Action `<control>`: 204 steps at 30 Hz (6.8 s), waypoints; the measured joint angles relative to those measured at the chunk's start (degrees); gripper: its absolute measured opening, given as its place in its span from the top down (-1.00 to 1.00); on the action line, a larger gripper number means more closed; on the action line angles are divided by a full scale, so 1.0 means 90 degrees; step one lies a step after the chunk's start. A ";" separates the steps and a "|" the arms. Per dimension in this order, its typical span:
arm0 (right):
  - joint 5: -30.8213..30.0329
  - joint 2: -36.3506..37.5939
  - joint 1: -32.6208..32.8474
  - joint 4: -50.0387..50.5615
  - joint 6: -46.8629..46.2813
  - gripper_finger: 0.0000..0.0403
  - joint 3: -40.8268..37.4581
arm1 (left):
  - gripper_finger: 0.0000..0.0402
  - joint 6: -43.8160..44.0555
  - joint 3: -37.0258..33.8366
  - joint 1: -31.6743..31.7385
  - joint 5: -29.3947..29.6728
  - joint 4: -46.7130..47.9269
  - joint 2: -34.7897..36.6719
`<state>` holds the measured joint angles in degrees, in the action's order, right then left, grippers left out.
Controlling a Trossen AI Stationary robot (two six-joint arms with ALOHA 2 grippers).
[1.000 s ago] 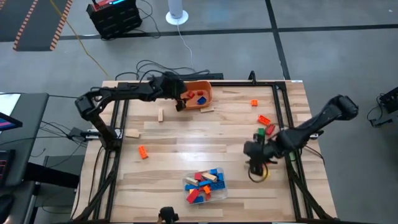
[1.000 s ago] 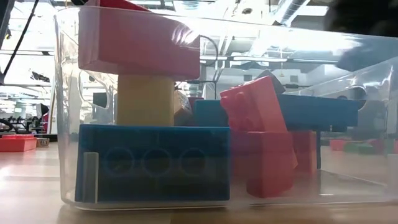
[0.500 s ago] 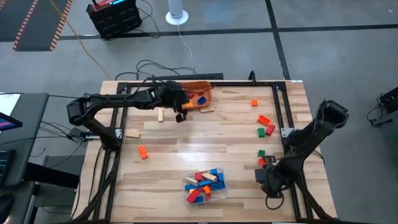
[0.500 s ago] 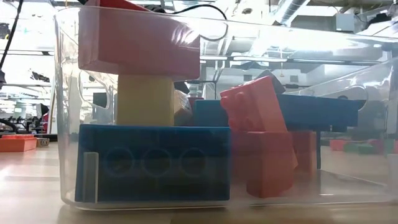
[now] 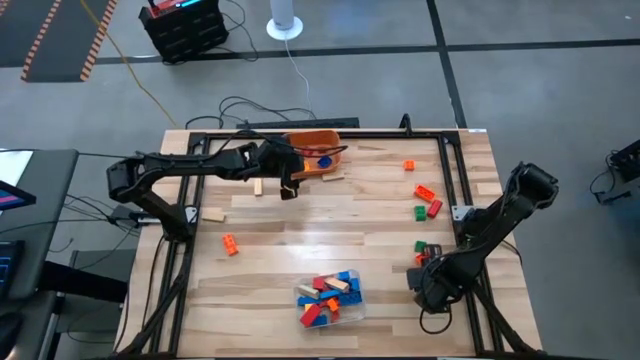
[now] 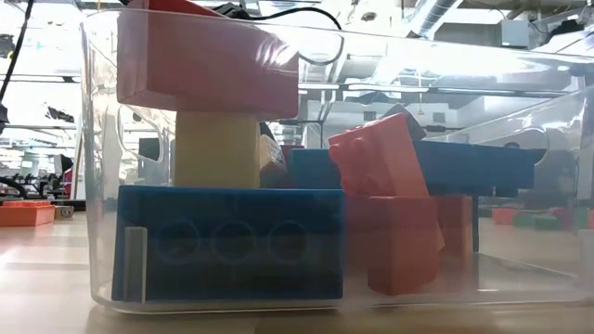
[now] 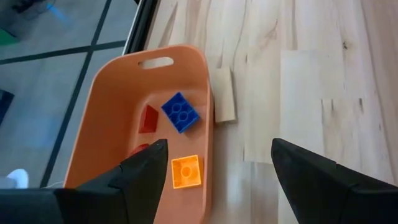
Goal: Sort blocks by size
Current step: Put the small yellow wooden block into the orange bin, then put the small orange game piece into the orange bin
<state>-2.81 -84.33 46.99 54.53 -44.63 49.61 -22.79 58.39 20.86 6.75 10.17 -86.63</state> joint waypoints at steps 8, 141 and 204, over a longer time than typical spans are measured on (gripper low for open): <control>-0.0015 -0.0015 0.0011 0.0132 0.0021 -0.22 -0.0287 | -0.39 -0.0002 0.0000 0.0000 0.0009 -0.0001 0.0000; -0.1016 0.1513 -0.4283 -0.3193 0.2460 -0.21 -0.0257 | 0.30 -0.0387 -0.0264 0.1441 -0.0241 -0.2030 -0.1031; -0.1642 -0.0234 -1.0129 -0.2405 0.3435 -0.21 -0.0263 | -0.18 -0.0301 0.0675 0.0505 0.0328 -0.0170 -0.1073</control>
<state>-17.59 -86.45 -44.18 32.88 -13.71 47.24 -25.50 64.47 25.41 9.69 8.64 -96.29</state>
